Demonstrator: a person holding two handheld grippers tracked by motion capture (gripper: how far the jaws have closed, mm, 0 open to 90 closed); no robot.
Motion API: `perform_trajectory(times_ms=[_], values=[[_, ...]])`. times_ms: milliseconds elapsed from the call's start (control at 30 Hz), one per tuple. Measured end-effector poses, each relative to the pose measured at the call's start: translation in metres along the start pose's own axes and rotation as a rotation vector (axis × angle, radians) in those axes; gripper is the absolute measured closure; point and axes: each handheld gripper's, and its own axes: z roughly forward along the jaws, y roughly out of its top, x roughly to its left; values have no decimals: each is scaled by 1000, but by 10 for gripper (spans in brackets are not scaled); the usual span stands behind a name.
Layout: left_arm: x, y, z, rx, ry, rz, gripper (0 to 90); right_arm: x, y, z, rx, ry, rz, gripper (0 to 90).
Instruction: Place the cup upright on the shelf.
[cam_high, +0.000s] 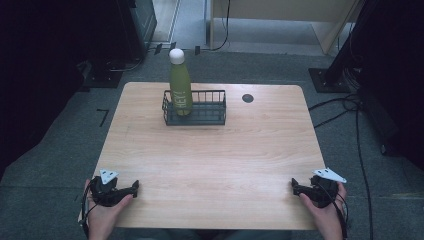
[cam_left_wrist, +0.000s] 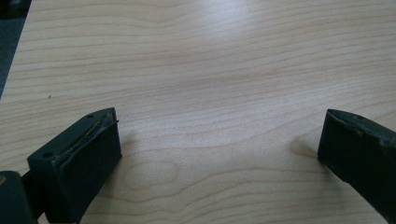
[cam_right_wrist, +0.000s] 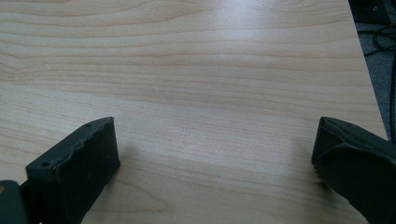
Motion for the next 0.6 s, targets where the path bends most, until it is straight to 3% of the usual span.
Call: perform_trajectory(times_ms=[600], values=[[-2,1,1,-2,10,-15,0,0,0,0,2,0,0,0]])
